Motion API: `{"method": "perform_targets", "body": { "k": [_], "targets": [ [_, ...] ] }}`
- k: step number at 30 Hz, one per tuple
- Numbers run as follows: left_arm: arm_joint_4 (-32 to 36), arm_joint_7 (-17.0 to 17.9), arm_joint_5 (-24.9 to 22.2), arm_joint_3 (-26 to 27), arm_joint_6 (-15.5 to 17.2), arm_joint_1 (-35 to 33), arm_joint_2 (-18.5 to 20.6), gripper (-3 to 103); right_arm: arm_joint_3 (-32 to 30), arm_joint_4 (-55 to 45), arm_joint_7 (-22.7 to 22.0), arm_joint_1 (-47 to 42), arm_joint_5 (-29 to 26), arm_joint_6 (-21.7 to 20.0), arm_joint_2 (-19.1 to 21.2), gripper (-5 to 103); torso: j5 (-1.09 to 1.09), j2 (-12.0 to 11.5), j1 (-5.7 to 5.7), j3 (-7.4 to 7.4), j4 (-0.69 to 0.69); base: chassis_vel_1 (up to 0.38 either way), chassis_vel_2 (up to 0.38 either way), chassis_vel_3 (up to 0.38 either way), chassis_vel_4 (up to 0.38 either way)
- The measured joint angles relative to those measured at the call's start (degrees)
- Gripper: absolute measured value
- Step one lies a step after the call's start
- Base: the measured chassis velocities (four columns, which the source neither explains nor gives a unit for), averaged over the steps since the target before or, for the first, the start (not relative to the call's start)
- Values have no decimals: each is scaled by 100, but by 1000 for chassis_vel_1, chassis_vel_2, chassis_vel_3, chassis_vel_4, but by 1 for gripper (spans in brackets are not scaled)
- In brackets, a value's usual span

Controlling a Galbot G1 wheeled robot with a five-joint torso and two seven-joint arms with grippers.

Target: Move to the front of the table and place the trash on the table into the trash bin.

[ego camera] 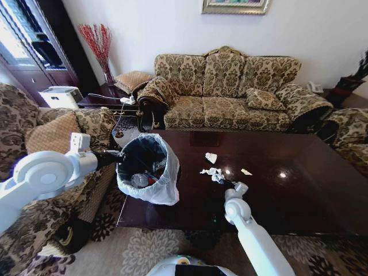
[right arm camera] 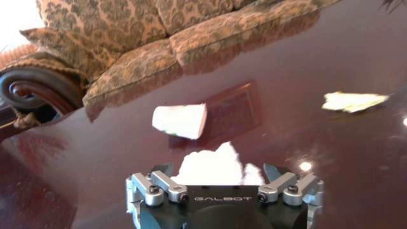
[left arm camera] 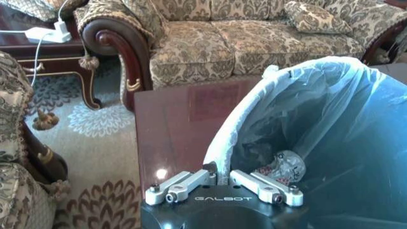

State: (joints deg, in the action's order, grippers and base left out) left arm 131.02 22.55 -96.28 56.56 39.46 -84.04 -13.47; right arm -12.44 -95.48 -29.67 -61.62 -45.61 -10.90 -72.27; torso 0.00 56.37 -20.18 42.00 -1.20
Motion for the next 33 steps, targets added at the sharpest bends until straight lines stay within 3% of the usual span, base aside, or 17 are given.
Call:
{"method": "perform_targets", "body": {
  "k": [1,8,17,20,22,23,28,30,31,33],
  "targets": [
    [0,0,0,0,0,0,0,0,0,0,0,0,0,0,0,95,0,0,0,0,0,0,0,0,0],
    [5,-49,95,-7,0,-13,-12,0,136,351,-17,321,-4,-176,-238,64,0,0,0,0,0,0,0,0,0],
    [-14,-80,131,-39,0,-23,-32,0,141,605,43,406,-109,-185,-298,50,-1,0,0,0,1,0,0,0,0],
    [-6,-83,131,-37,0,-18,-19,0,138,623,81,431,-163,-190,-303,38,-1,0,0,0,1,0,0,0,0],
    [-7,-85,130,-32,0,-17,-16,0,139,612,82,431,-204,-200,-292,38,1,0,0,0,1,0,0,0,0],
    [-10,-86,128,-24,0,-16,-15,0,138,593,82,428,-242,-210,-274,30,1,0,0,0,1,0,0,0,0],
    [0,-86,124,-17,-1,-16,-22,0,113,510,78,406,-322,-210,-218,18,0,0,1,0,1,0,0,0,0],
    [2,-86,124,-17,-1,-16,-21,0,111,498,76,403,-328,-210,-215,18,0,0,1,0,1,0,0,0,0],
    [7,-86,120,-13,-3,-13,-16,0,87,400,68,382,-371,-210,-186,9,0,0,1,-1,1,0,0,0,0],
    [10,-86,118,-10,-4,-12,-12,0,79,365,65,370,-382,-210,-171,5,-1,0,1,0,1,0,0,0,0]
  ]
}}
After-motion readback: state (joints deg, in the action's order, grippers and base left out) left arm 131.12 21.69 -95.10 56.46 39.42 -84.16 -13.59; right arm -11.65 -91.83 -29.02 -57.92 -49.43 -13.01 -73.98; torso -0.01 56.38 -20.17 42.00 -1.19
